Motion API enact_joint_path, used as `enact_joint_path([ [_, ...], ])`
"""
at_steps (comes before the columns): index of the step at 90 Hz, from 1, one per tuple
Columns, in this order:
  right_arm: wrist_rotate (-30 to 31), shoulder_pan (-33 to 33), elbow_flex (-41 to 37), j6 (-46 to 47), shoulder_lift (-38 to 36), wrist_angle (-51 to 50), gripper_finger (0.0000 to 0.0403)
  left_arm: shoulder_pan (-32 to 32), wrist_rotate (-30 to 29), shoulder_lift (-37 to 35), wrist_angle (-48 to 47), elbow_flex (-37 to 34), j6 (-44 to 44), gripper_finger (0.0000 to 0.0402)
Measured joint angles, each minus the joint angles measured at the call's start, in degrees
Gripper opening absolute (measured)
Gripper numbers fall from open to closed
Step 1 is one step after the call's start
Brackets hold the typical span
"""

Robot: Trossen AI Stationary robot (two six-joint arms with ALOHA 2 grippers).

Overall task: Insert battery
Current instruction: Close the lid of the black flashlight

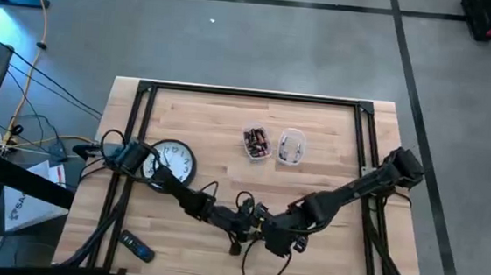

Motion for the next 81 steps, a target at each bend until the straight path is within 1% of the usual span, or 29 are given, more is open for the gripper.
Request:
enact_joint_path([
  [13,-2.1,-1.2,0.0,-1.7,1.3,1.0,0.0197,0.0,0.1,0.0,-0.3,0.0,0.0,0.0092],
  [35,-3.8,-3.2,0.0,-4.3,2.0,1.8,0.0197,0.0,0.1,0.0,-0.6,0.0,0.0,0.0092],
  [60,-5.6,-4.3,0.0,-4.4,2.8,1.4,0.0196,0.0,-0.1,0.0,-0.9,0.0,-0.1,0.0092],
  [70,-6.1,-4.3,0.0,-4.4,2.9,1.4,0.0184,0.0,-0.3,0.0,-0.9,0.0,-0.1,0.0092],
  [81,-6.1,-4.3,0.0,-4.4,2.9,1.4,0.0159,0.0,-0.3,0.0,-0.9,0.0,-0.2,0.0092],
])
